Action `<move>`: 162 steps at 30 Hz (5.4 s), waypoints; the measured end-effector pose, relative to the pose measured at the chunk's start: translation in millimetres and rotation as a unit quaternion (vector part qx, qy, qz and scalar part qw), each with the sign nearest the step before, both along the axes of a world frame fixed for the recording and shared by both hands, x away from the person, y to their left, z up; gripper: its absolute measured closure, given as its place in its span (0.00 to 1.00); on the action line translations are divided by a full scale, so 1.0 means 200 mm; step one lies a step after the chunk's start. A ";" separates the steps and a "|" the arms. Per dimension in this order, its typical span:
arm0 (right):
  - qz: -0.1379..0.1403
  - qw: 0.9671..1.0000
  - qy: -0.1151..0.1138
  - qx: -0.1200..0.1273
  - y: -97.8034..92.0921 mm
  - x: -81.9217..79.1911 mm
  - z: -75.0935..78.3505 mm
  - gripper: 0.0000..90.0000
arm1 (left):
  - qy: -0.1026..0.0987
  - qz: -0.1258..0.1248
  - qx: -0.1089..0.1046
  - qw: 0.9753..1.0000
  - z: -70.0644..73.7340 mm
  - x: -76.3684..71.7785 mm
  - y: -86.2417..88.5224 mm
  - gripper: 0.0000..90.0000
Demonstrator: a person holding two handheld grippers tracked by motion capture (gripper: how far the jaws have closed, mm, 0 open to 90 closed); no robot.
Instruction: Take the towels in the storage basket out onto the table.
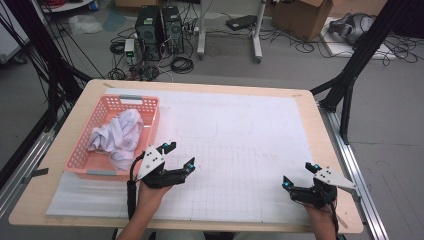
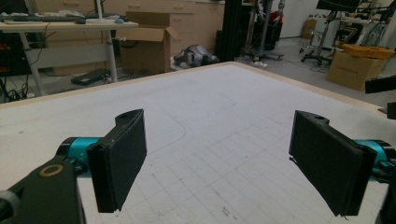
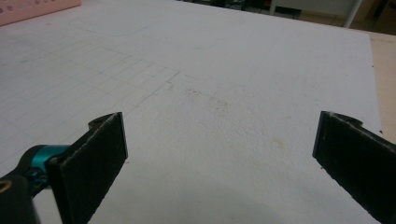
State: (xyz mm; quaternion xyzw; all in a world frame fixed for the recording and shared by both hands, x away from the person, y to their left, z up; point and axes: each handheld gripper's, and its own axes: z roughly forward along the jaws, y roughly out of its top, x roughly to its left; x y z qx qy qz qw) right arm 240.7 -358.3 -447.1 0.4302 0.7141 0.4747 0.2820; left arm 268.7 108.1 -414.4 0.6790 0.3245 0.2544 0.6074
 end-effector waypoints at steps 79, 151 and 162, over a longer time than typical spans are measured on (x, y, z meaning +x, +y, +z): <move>0.000 1.000 0.013 -0.018 0.02 0.02 0.00 0.02 | 0.300 0.168 0.190 0.920 -0.03 0.65 0.83 0.02; 0.009 1.000 0.010 -0.010 0.01 0.01 0.00 0.06 | 0.032 0.095 -0.031 0.994 0.49 0.34 0.77 0.55; 0.009 1.000 0.012 -0.010 0.01 0.01 0.00 0.06 | -0.003 0.046 -0.038 0.998 0.57 0.32 0.65 0.55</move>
